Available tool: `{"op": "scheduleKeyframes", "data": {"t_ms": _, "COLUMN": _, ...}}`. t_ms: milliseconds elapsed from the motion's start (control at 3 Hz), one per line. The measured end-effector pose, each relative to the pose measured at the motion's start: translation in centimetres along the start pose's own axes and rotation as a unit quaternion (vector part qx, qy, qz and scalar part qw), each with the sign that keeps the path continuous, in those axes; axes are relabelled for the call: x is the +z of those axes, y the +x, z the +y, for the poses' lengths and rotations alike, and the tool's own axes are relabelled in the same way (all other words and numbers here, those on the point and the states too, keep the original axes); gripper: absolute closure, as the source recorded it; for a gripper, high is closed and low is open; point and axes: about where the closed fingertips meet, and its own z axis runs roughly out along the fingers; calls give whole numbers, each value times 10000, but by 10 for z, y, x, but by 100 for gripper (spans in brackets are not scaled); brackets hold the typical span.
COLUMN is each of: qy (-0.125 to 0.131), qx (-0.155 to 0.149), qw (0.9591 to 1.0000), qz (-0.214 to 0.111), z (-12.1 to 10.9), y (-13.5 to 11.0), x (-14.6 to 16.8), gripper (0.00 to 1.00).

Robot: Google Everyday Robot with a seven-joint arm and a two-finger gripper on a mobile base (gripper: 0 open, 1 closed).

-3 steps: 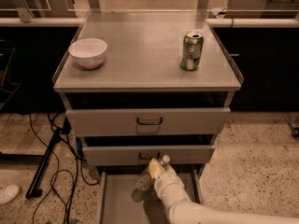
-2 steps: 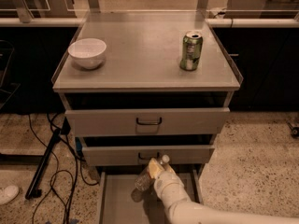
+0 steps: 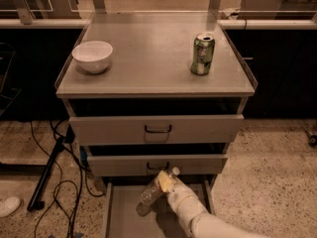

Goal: Place water bottle into bottom drawer

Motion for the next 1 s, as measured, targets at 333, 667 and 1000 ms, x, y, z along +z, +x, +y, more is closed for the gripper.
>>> {"op": "scheduleKeyframes", "data": {"t_ms": 333, "qy": -300, "qx": 70, "qw": 9994, "qz": 160, "z": -4, "y": 10, "x": 1, "gripper": 100}}
{"op": "scheduleKeyframes", "data": {"t_ms": 667, "qy": -301, "qx": 70, "qw": 9994, "qz": 160, "z": -4, "y": 10, "x": 1, "gripper": 100}}
{"op": "scheduleKeyframes", "data": {"t_ms": 1000, "qy": 62, "qx": 46, "qw": 10000, "qz": 16, "z": -20, "y": 29, "x": 7, "gripper": 100}}
